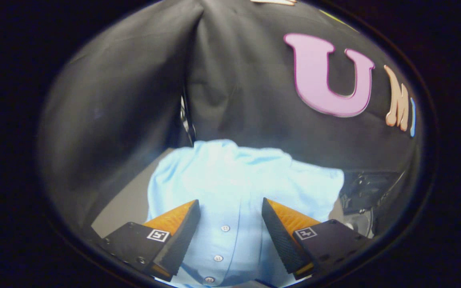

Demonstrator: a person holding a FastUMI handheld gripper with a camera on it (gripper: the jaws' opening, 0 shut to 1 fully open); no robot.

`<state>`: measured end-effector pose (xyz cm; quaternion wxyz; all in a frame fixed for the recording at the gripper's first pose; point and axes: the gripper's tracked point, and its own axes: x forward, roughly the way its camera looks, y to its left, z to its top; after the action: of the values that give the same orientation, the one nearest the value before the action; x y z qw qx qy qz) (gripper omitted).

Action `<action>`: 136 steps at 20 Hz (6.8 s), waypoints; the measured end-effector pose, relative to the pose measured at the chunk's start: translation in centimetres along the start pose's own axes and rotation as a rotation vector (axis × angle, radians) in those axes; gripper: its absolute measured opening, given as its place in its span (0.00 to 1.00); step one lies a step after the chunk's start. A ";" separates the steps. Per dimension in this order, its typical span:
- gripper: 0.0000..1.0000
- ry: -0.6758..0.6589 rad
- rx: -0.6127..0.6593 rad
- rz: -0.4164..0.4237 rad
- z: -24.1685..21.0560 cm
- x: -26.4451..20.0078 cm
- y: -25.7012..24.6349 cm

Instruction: Put the clothes into the washing machine and then close the washing machine lid.

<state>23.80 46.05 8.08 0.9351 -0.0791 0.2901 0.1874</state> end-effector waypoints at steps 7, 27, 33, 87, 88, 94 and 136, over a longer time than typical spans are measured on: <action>0.09 -0.004 0.081 0.167 1.8 1.6 -0.3; 0.00 -0.354 0.224 0.076 12.3 -14.0 -15.5; 0.00 -0.442 0.198 -0.169 11.5 -17.2 -26.4; 0.92 -0.116 0.116 -0.323 -19.6 2.7 -38.3; 1.00 -0.113 0.132 -0.322 -19.6 2.5 -38.3; 1.00 -0.102 0.163 -0.309 -18.4 -0.6 -39.2; 0.99 -0.481 0.181 -0.395 6.7 -8.6 -46.5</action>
<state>39.14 2.47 20.27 0.9984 -0.0040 0.0555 -0.0108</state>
